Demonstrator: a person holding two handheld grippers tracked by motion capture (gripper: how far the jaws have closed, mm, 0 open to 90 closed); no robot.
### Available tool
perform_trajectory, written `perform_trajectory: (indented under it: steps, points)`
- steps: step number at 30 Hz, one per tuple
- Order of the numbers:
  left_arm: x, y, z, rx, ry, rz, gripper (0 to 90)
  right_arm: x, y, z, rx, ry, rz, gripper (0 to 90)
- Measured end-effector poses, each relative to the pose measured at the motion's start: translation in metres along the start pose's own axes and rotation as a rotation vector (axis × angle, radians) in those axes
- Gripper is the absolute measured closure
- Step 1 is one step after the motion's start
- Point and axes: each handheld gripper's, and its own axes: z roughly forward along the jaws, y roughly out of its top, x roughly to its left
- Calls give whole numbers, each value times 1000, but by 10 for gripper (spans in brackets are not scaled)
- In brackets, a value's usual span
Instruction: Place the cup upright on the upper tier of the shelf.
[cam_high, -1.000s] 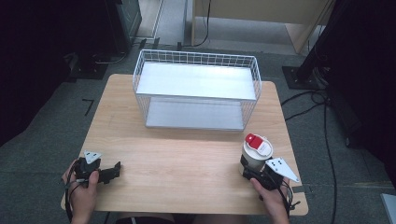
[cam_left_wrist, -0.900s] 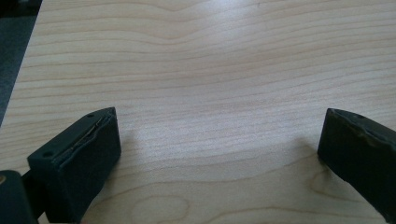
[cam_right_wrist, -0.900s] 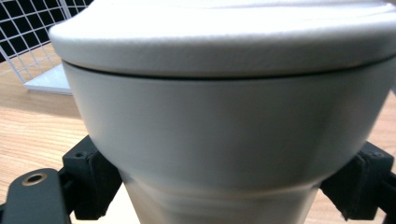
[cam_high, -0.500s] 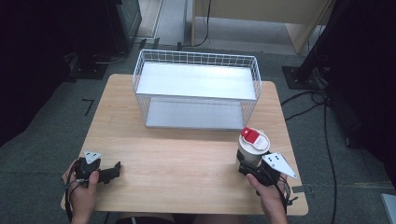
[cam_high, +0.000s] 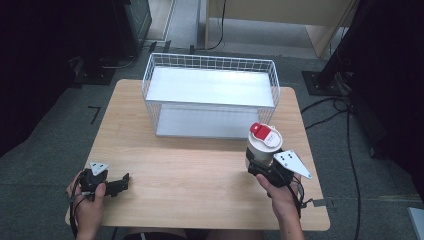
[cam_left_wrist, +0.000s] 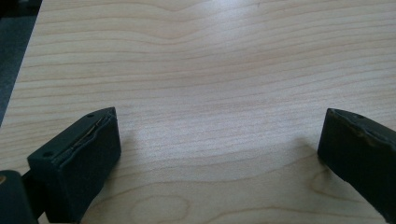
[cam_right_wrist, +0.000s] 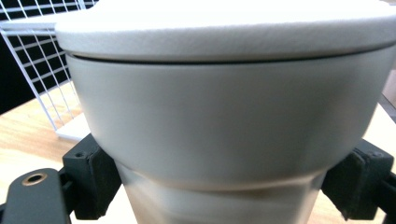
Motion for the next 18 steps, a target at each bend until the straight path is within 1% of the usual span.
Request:
perform_trajectory:
  steps: [1,2,5,6,9,10,13,14,18]
  points:
    - [0,0,0,0,0,0,0,0,0,0,0,0,0,125]
    - [0,0,0,0,0,0,0,3,6,2,-5,6,-3,125]
    - [0,0,0,1,0,1,0,5,11,4,-10,12,-4,125]
    - [0,0,0,1,0,1,0,8,15,7,-12,18,3,125]
    - [0,0,0,0,0,1,0,10,19,9,-17,26,1,125]
    - [0,0,0,1,0,2,0,14,24,12,-25,35,-2,125]
    - [0,0,0,-1,0,0,0,18,28,14,-28,43,-4,125]
    - [0,0,0,-1,1,1,0,22,34,18,-36,54,-11,125]
    - [0,0,0,1,0,1,0,27,40,22,-42,62,-14,125]
